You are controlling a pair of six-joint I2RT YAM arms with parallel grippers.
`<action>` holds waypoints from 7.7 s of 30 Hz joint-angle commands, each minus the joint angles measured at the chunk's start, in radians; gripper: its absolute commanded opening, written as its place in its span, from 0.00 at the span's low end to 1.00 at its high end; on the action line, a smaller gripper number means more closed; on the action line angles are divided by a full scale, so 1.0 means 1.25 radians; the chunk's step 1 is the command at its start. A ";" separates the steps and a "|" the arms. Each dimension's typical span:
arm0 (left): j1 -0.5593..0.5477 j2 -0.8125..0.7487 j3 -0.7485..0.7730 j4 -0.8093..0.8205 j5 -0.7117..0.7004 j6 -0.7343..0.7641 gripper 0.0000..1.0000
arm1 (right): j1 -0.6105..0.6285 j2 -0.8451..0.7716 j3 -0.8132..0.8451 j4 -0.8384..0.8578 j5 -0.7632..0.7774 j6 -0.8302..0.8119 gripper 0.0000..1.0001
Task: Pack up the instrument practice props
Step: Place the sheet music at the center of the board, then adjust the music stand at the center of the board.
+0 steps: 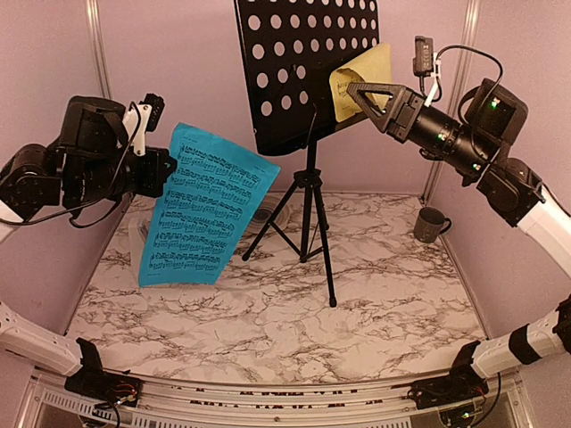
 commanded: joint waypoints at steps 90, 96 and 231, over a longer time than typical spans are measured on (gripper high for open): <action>0.217 -0.088 -0.219 0.507 0.571 -0.047 0.96 | -0.153 -0.069 -0.035 -0.198 0.218 -0.122 0.42; 0.133 -0.076 -0.204 0.609 0.611 -0.028 0.91 | -0.184 -0.082 -0.054 -0.210 0.194 -0.109 0.43; 0.228 0.255 0.144 0.503 0.499 0.101 0.33 | -0.040 0.059 -0.681 0.378 0.103 -0.098 0.00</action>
